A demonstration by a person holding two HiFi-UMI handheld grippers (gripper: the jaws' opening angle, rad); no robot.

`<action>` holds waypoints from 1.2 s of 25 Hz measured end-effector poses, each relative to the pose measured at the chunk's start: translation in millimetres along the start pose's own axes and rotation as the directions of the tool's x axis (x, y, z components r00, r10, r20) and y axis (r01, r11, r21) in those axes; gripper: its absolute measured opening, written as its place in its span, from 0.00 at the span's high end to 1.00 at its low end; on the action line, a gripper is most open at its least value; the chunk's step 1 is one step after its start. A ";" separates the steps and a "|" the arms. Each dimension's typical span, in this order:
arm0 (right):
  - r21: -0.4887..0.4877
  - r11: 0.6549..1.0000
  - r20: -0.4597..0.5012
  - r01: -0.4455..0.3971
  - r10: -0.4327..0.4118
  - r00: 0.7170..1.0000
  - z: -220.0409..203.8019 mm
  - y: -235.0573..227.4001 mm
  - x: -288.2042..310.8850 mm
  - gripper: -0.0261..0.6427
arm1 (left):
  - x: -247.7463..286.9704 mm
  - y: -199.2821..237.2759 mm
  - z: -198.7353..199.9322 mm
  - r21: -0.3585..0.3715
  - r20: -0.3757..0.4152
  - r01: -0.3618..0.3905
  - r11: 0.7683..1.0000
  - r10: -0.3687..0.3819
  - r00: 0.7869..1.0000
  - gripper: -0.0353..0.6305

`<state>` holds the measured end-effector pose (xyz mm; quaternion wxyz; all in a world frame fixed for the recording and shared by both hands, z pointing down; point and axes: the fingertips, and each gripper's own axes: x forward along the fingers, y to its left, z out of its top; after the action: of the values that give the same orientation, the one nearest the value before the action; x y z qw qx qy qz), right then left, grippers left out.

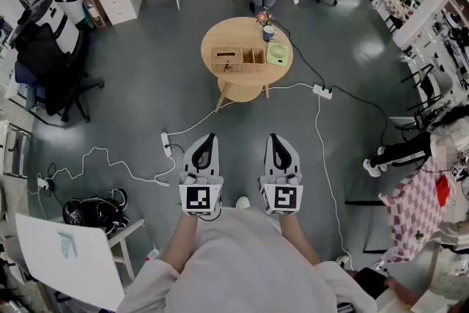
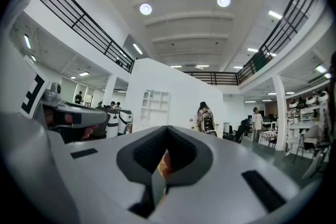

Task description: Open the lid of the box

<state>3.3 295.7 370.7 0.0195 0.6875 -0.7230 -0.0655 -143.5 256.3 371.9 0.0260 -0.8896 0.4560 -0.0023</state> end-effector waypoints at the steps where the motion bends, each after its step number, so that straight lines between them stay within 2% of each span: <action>1: 0.000 1.000 0.001 -0.001 0.001 1.000 -1.5 -2.0 -1.4 0.97 | 0.0 -1.4 -1.1 -0.001 0.003 -0.005 1.000 0.005 1.000 0.95; 12: 0.004 0.999 0.043 -0.038 0.038 0.998 -0.8 -16.3 -14.7 0.97 | -9.7 -12.2 -9.7 0.017 -0.035 -0.057 0.998 0.057 0.998 0.95; 16: -0.012 0.999 0.043 -0.052 0.052 0.998 -12.0 -21.2 -17.4 0.97 | -14.3 -12.6 -19.3 0.014 -0.048 -0.091 0.996 0.092 0.995 0.95; 20: 0.033 0.998 0.010 -0.057 0.057 0.998 -29.7 -33.0 -17.5 0.97 | -4.9 -22.5 -23.8 0.013 -0.060 -0.096 0.995 0.097 0.994 0.95; 26: 0.035 0.999 -0.022 -0.016 0.017 1.000 -51.8 -69.8 3.5 0.97 | 37.1 -31.4 -36.0 0.046 -0.085 -0.062 0.997 0.066 0.994 0.95; 30: 0.027 1.000 -0.049 -0.010 0.012 0.999 -70.1 -89.7 45.8 0.97 | 87.8 -20.3 -48.4 0.030 -0.070 -0.053 0.998 0.055 0.996 0.95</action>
<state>98.0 241.1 426.3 0.0284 0.6851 -0.7269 -0.0390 -77.1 194.8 419.4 0.0222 -0.8759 0.4803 -0.0395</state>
